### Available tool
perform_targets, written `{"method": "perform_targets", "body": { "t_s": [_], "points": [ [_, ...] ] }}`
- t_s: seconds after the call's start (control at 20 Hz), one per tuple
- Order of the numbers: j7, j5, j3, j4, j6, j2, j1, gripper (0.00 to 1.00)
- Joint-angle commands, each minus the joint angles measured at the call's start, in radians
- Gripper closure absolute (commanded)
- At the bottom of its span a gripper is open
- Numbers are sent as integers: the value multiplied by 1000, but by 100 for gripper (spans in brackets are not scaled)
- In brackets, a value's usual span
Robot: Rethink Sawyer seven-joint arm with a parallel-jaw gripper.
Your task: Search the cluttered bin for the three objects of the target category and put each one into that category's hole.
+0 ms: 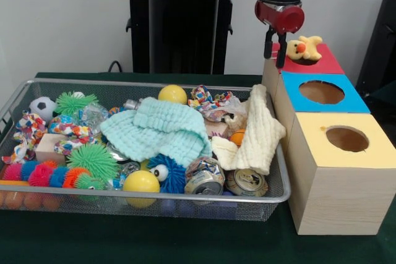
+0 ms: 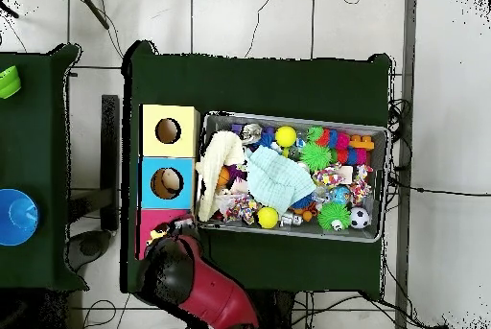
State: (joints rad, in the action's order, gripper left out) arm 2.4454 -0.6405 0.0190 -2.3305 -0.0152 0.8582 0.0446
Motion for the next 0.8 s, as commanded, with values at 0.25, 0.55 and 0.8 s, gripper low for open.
{"method": "perform_targets", "body": {
  "t_s": [0.25, 0.55, 0.8],
  "points": [
    [249, -110, -138, -51, -163, 42, -62, 0],
    [227, -111, -133, -45, -203, 51, -60, 0],
    [222, -145, -195, -70, -162, 48, -100, 0]
  ]
}}
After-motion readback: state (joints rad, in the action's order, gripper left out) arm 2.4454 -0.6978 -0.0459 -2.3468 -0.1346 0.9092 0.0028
